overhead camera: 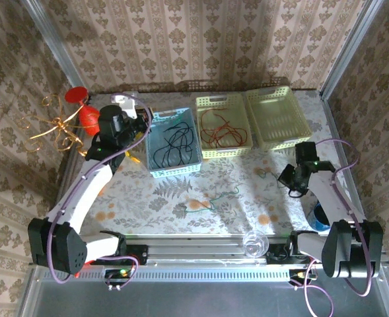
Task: Untangle the cables
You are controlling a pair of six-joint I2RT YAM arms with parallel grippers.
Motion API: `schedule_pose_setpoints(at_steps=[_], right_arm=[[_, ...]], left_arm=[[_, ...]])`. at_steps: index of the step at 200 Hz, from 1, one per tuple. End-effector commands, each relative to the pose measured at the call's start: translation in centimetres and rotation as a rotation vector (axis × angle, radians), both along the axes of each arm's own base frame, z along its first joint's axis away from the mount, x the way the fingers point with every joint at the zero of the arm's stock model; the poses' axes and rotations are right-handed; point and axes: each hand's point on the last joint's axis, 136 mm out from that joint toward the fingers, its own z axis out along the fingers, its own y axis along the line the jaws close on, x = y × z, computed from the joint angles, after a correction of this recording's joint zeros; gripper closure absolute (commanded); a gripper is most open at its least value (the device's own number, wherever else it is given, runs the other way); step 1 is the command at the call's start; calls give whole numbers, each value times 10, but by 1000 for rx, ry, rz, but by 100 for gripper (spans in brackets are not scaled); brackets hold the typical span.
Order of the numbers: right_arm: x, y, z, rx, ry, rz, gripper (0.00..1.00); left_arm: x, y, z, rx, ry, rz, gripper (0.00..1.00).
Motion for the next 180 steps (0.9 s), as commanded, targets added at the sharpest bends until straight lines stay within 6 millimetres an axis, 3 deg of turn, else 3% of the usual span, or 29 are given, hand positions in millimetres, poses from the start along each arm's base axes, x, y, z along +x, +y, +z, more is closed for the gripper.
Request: schedule_pose_setpoints(at_steps=[1,28,60,74,91,114,141,161,180], right_arm=[[0,1,5,33,-50,-52,100],[16,22,24,130,-182,39,99],[39,53,82,256,-455,184,97],[49,52,107,252,-536,178,97],[68,36,126,192,-585,111,97],[105,7,128,107,-567,-22,97],[164,-15,119,39,-528,-87,97],[204,-30,95,-11,-430,-111,97],[228,-36,76,-27,-390,-127,93]], left_arm=[[-14,-14,26,-37,-106,-116,100],[-25,-34,35,-86,-128,-239,100],[-32,-46,44,-94,-161,-290,100],[-32,-48,45,-99,-162,-295,100],[-32,-53,46,-110,-161,-303,100],[-34,-61,44,-120,-155,-320,100],[-37,-73,42,-134,-141,-348,100],[-39,-82,40,-138,-128,-369,100],[-43,-88,43,-138,-134,-379,100]])
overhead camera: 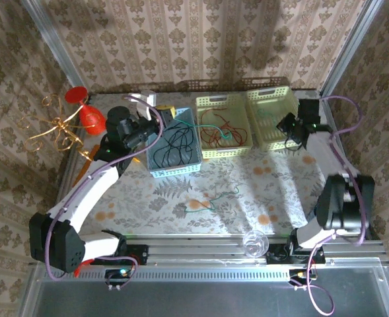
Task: Untangle the cables
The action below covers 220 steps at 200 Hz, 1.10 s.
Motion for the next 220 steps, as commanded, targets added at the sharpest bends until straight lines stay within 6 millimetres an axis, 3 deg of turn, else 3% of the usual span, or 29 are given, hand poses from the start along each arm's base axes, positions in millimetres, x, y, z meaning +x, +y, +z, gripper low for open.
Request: schedule_pose_setpoints(at_steps=[1,28,45,51,92,140,161,166,195,220], right_arm=[[25,-21,-12,-58,34,-83,93],[28,-25,-30,-70,84,-103,69],[21,-20,-44,-64,138,-88,61],[18,-19,-48,-66,149,-87,59],[-12,-16,-55,-54,138,-111,57],[-46,-1,-23,-100,54,-63,56],[-59,5,-7,-120,34,-27,56],[-63,7,7,-125,0,-20,56],[-83,14,35,-157,-48,27,56],[-108,17,44,-164,-70,36,55]], left_arm=[[-5,-9,15,-31,-32,-27,100],[-6,-12,16,-33,-32,-29,100],[-5,-12,15,-30,-31,-26,100],[-13,-22,14,-30,-30,-55,100],[-13,-29,14,-17,-31,-70,100],[-1,-61,19,-22,-25,-113,100],[10,-85,24,-38,-20,-146,100],[13,-90,25,-52,-16,-151,100],[27,-125,31,-93,-14,-200,100],[42,-167,34,-116,-20,-252,100]])
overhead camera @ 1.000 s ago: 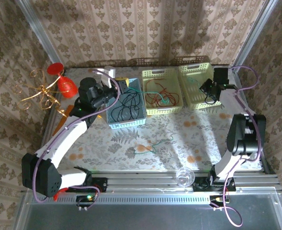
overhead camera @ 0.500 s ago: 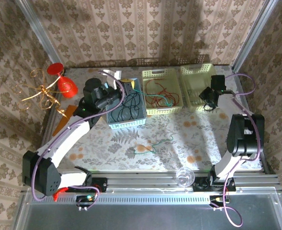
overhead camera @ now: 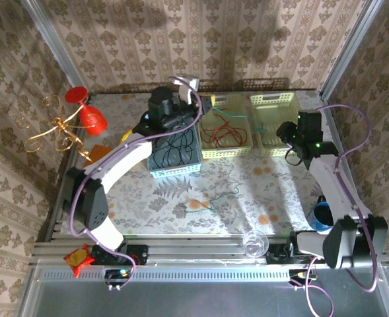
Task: Untangle the cables
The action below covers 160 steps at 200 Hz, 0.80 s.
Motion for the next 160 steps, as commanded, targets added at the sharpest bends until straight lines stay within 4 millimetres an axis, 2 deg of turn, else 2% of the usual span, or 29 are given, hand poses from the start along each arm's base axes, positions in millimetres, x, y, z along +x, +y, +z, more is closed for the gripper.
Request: schedule_pose_setpoints(at_steps=[1,25,43,61,89,99,104,113,119,136,160], right_arm=[[-32,-1,-9,-44,55,9,55],[-54,-2,-9,-49,50,2,55],[-67,-4,-10,-53,51,-9,55],[-71,-2,-6,-55,44,5,55],[-75,-2,0,-73,53,26,55],[-75,0,2,-71,51,40,55],[-75,2,3,-67,48,49,55],[-75,5,6,-59,41,63,55],[-75,7,8,-53,38,72,56],[-74,13,13,-39,24,107,56],[-74,18,16,-40,17,146,56]], left_arm=[[7,-34,24,-78,-32,-57,100],[31,-75,21,-126,4,-79,100],[51,-106,4,-134,48,-72,100],[66,-132,-22,-139,98,-56,100],[79,-173,-81,-72,168,-48,100],[82,-184,-97,-41,170,-35,79],[84,-187,-105,-32,165,-10,65],[89,-186,-114,-29,156,37,29],[90,-186,-118,-24,159,42,17],[95,-180,-113,-23,151,48,6],[96,-161,-83,-36,117,55,4]])
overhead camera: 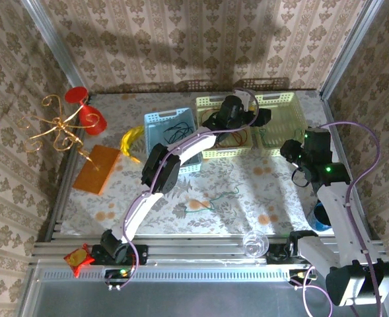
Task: Untangle the cables
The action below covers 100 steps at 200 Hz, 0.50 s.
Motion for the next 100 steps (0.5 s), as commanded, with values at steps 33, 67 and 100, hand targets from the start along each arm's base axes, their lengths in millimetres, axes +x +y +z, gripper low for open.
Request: schedule_pose_setpoints(at_steps=[33,67,100], right_arm=[[-6,30,7,-32,-14,174,56],[0,55,-16,-67,68,235,55],[30,72,-35,26,122,211,55]], left_arm=[[11,76,130,-89,-206,110,4],[7,154,119,-63,-137,218,4],[-33,216,69,92,-92,313,4]])
